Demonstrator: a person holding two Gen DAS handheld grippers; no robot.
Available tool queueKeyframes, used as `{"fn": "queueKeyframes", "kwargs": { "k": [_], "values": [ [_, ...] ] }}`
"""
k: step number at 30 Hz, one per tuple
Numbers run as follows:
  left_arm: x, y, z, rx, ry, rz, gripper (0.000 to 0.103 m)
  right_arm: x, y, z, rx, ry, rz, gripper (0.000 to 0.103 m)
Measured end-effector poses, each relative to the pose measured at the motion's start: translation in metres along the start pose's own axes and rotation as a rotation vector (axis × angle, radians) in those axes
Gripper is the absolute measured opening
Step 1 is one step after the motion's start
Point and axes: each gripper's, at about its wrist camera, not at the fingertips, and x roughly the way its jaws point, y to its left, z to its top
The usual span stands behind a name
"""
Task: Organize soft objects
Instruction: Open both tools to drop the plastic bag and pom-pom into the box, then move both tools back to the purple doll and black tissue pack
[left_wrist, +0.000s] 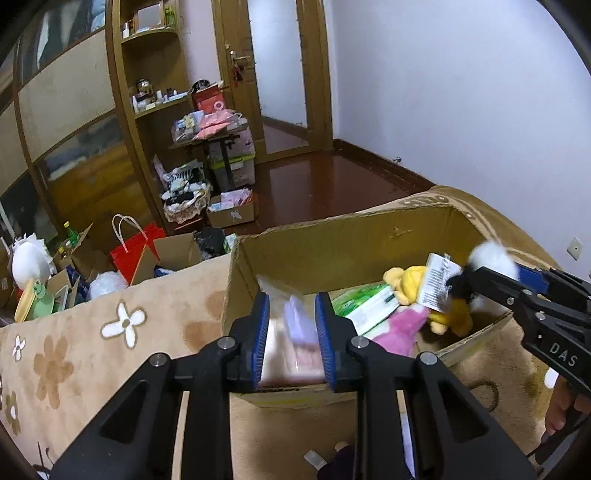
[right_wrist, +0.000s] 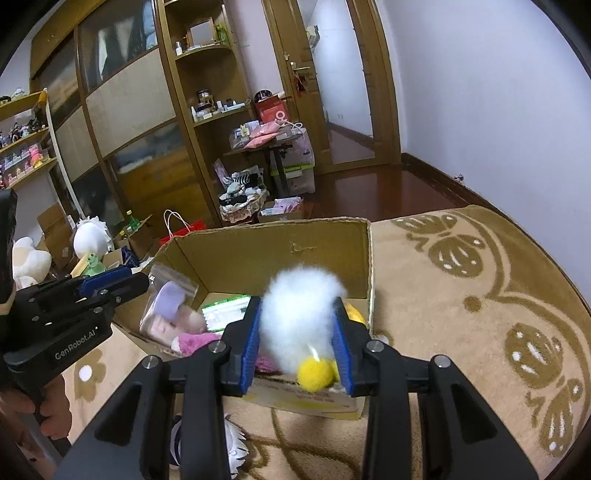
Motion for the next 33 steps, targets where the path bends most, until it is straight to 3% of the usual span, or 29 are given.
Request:
{"fn": "queueKeyframes", "kwargs": {
  "k": [5,8,11,12,14,18,23,25,30,33],
  "values": [
    [0.0,0.006,-0.002,-0.007,0.023,0.028,0.037,0.001,0.0,-0.001,0.005,0.006,0.007,0.042],
    [-0.005,0.009,-0.004,-0.007,0.02,0.033,0.05,-0.002,0.0,-0.003,0.004,0.008,0.002,0.044],
    [-0.015,0.012,-0.005,-0.007,0.005,0.052,0.061,-0.006,0.001,-0.003,0.002,0.001,0.001,0.056],
    [-0.017,0.012,-0.006,-0.008,0.007,0.056,0.07,-0.01,0.001,-0.004,0.001,-0.003,-0.002,0.057],
    [-0.021,0.014,-0.006,-0.006,0.014,0.055,0.077,-0.014,0.001,-0.004,0.001,-0.006,-0.004,0.06],
    [-0.03,0.013,-0.009,-0.009,0.021,0.06,0.089,-0.028,0.001,-0.006,0.009,-0.011,-0.013,0.079],
    [-0.045,0.019,-0.018,-0.067,0.033,-0.023,0.097,-0.044,0.003,-0.013,0.009,-0.005,-0.012,0.092],
    [-0.052,0.02,-0.021,-0.072,0.051,-0.042,0.097,-0.05,0.005,-0.016,-0.003,0.004,-0.014,0.093],
    [-0.074,0.022,-0.032,-0.056,0.04,-0.019,0.098,-0.065,0.012,-0.026,-0.016,0.018,-0.003,0.103],
    [-0.083,0.023,-0.036,-0.057,0.057,-0.027,0.098,-0.071,0.02,-0.034,-0.032,0.036,0.005,0.103]
  ]
}}
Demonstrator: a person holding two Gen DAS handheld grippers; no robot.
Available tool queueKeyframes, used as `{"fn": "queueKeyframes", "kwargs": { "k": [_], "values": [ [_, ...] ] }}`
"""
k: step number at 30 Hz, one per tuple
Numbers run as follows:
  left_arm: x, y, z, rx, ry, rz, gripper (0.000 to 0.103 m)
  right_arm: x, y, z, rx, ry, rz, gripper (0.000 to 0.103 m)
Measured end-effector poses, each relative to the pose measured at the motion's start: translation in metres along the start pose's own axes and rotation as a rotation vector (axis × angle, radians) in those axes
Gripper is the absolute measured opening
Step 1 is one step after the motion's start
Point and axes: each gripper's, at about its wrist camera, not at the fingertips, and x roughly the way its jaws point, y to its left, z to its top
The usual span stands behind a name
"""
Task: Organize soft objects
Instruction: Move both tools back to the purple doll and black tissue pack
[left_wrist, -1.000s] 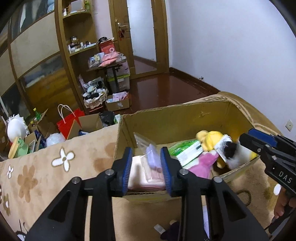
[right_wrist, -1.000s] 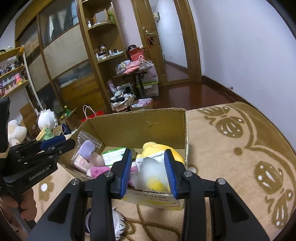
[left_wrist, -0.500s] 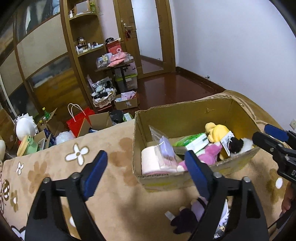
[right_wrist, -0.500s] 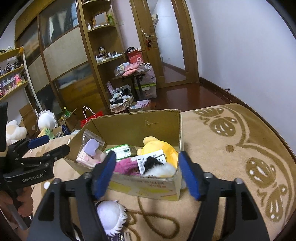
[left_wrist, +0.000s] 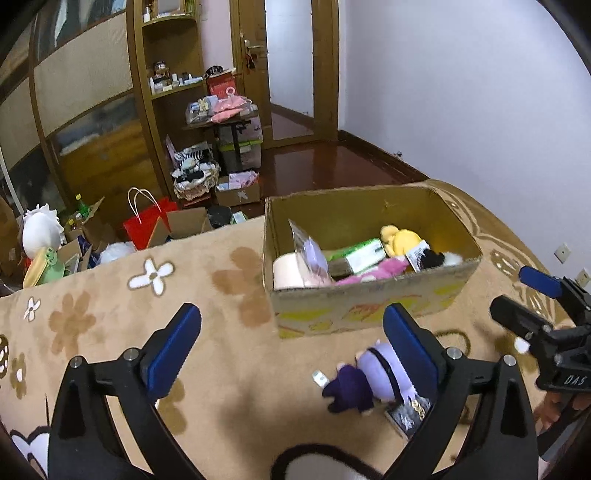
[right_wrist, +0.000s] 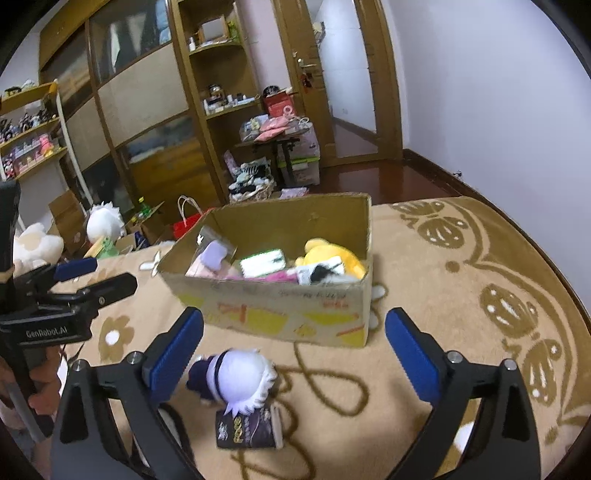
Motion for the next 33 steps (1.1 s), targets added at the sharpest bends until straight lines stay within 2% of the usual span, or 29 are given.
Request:
{"fn": "queueKeyframes", "kwargs": {
  "k": [10,20,27,33],
  "values": [
    [-0.001,-0.004,-0.021,0.013,0.096,-0.022,0.098,-0.003,0.016,-0.029,-0.016,0.099,-0.087,0.103],
    [0.028,-0.008,-0.029,0.009,0.194,-0.07,0.098,0.009,0.021,-0.044,-0.028,0.175,-0.135,0.103],
    [0.048,-0.01,-0.03,-0.037,0.256,-0.18,0.098,0.022,0.024,-0.049,-0.034,0.216,-0.136,0.103],
    [0.067,-0.019,-0.028,-0.041,0.31,-0.23,0.098,0.036,0.028,-0.055,-0.034,0.254,-0.116,0.103]
  ]
}}
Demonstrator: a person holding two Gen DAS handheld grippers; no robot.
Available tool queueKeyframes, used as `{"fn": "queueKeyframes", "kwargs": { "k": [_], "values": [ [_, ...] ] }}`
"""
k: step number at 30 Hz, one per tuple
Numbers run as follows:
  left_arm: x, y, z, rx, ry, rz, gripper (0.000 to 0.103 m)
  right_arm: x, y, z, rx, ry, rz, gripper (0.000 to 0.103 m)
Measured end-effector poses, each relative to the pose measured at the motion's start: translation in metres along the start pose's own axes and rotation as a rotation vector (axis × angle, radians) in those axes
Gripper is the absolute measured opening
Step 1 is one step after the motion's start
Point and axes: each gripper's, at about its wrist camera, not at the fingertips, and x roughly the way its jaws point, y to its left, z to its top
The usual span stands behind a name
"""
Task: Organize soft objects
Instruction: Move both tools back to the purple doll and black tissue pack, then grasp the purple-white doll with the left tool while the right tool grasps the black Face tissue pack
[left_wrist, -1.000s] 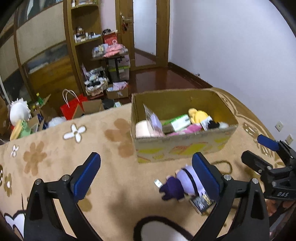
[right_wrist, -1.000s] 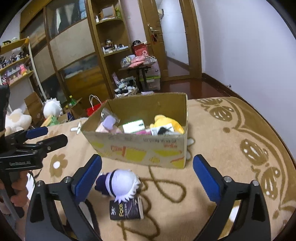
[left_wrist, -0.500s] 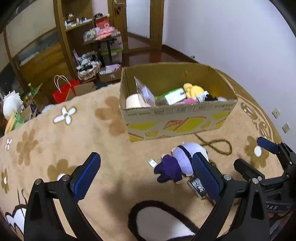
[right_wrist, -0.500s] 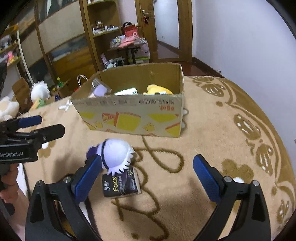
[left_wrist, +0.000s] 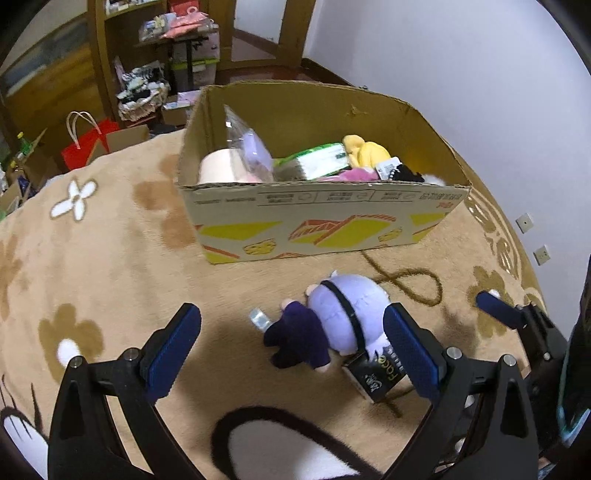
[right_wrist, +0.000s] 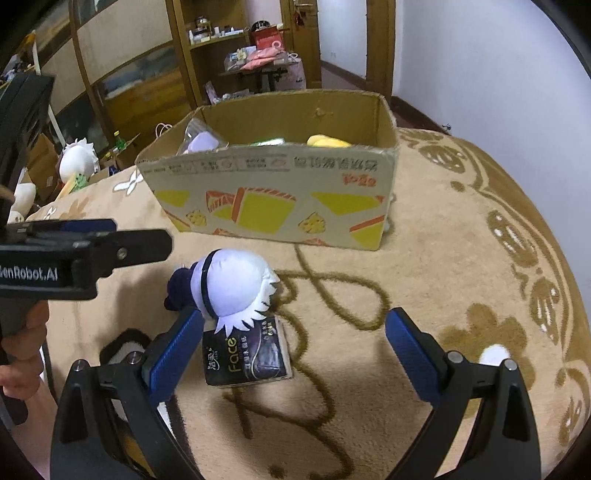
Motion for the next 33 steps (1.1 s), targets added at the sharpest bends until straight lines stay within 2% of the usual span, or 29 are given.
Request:
{"fn": "queueKeyframes", "kwargs": {
  "k": [5,11,18,26,33],
  "values": [
    [0.016,-0.005,0.003,0.004,0.047,-0.042,0.098,0.012,0.002,0.0,0.006,0.029,0.022,0.103],
    [0.039,-0.014,0.001,0.029,0.094,-0.011,0.098,0.026,0.007,-0.003,-0.015,0.088,0.026,0.103],
    [0.053,-0.027,0.0,0.056,0.123,-0.028,0.098,0.041,0.01,-0.006,-0.02,0.141,0.036,0.103],
    [0.07,-0.034,0.0,0.04,0.135,-0.02,0.098,0.052,0.012,-0.007,-0.021,0.168,0.055,0.103],
    [0.081,-0.034,-0.001,0.029,0.169,-0.048,0.098,0.064,0.01,-0.006,-0.004,0.2,0.062,0.103]
  ]
}}
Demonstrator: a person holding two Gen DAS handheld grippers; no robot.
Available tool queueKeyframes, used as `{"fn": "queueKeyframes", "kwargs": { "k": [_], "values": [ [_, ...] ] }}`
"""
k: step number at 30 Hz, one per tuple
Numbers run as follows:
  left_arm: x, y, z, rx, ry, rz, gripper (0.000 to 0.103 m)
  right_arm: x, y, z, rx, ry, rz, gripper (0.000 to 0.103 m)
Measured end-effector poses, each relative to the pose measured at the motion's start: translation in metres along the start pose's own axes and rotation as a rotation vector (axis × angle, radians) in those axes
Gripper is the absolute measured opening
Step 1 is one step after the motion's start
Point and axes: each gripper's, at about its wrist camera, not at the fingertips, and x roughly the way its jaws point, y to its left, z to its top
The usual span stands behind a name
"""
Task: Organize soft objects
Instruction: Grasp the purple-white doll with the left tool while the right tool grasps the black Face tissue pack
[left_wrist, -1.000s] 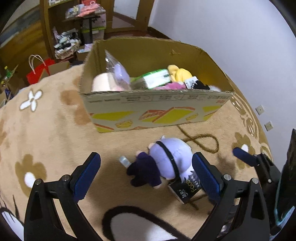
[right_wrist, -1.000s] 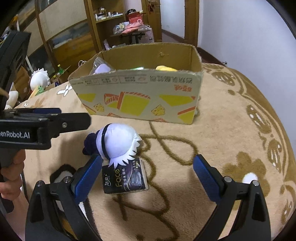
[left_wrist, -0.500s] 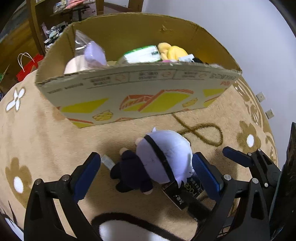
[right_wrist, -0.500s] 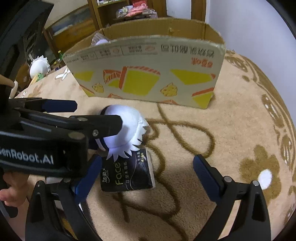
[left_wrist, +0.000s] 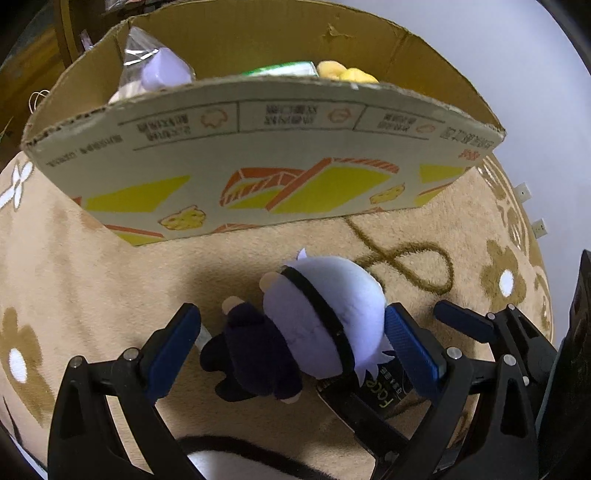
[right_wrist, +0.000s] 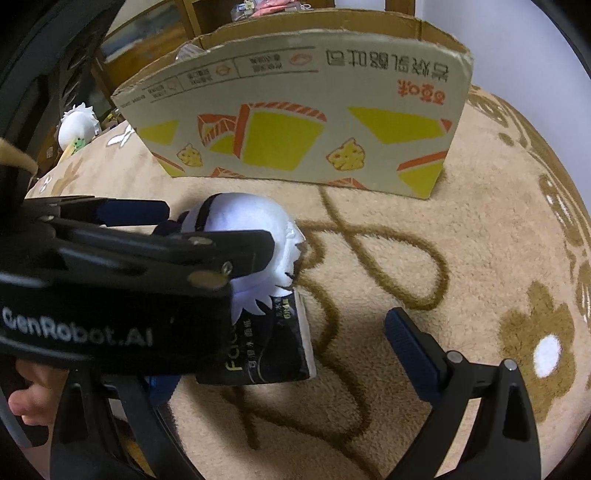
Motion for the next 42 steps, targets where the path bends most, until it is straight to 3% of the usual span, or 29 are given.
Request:
{"fn": "queueKeyframes", "kwargs": {
  "k": [14,20,37,40,42],
  "values": [
    [0.024,-0.013,0.0,-0.016,0.034,-0.004,0.1,0.002,-0.003,-0.001,0.005,0.017,0.025,0.094],
    [0.028,-0.016,-0.002,-0.015,0.061,-0.011,0.094,0.003,-0.003,-0.004,0.004,0.028,0.044,0.089],
    [0.016,-0.008,-0.006,-0.004,0.063,-0.001,0.09,0.006,0.013,-0.006,-0.026,0.048,0.068,0.089],
    [0.013,-0.007,-0.007,-0.008,0.059,0.016,0.09,0.006,0.017,-0.007,-0.04,0.048,0.048,0.082],
    [0.011,-0.007,-0.007,-0.01,0.054,0.028,0.089,0.004,0.014,-0.008,-0.038,0.048,0.054,0.069]
  ]
}}
